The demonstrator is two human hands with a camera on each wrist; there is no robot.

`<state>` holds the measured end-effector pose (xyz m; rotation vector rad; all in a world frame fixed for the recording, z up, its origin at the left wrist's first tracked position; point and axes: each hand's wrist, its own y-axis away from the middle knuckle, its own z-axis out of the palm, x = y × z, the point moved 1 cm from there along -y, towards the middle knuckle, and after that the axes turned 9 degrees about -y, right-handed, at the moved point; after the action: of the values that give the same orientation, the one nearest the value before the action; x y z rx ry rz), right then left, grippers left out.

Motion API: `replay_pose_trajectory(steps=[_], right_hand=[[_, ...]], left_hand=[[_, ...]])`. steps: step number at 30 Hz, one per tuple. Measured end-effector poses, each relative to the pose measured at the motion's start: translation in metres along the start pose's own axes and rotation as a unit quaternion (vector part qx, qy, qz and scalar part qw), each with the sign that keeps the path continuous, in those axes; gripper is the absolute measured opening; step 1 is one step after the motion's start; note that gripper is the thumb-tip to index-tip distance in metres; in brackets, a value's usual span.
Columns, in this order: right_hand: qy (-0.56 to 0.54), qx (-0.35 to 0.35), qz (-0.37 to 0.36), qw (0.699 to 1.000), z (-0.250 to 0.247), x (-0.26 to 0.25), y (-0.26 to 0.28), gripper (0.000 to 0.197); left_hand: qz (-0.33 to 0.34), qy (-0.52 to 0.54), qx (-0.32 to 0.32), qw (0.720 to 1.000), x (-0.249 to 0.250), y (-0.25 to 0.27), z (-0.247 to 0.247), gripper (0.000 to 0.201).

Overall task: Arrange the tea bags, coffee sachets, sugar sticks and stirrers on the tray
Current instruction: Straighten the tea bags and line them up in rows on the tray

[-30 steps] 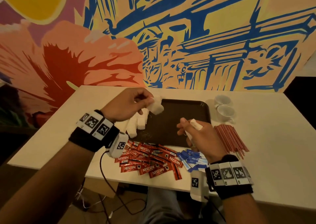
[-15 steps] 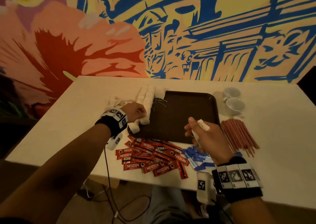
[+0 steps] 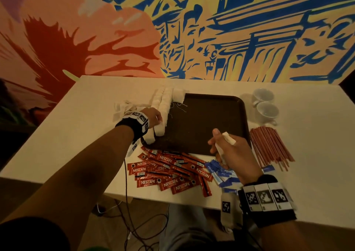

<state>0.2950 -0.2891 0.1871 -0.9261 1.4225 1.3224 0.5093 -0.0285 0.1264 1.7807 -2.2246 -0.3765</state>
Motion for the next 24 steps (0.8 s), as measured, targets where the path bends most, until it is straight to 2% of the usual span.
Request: replay_pose_trajectory(steps=[3,7,15,18,20,24], right_hand=[[-0.007,0.002,0.000,1.000,-0.002,0.001,0.000,0.044],[-0.001,0.010,-0.001,1.000,-0.006,0.000,0.000,0.045],[0.001,0.007,-0.016,1.000,-0.007,0.003,0.004,0.050],[0.002,0.018,-0.008,1.000,-0.010,-0.001,0.008,0.053],[-0.016,0.024,-0.001,1.000,-0.013,-0.004,0.010,0.056],[-0.046,0.027,-0.006,0.999,-0.016,-0.009,0.015,0.059]], left_hand=[[-0.003,0.000,0.046,0.999,0.001,-0.002,-0.002,0.020],[-0.007,-0.009,0.097,0.995,0.009,0.008,0.003,0.013],[-0.021,-0.051,0.027,0.998,0.016,0.026,0.024,0.023],[-0.015,-0.015,0.057,0.998,0.021,0.035,0.016,0.019],[0.007,0.033,0.097,0.995,0.032,0.045,0.002,0.015],[0.135,0.123,0.145,0.972,0.074,0.092,-0.039,0.016]])
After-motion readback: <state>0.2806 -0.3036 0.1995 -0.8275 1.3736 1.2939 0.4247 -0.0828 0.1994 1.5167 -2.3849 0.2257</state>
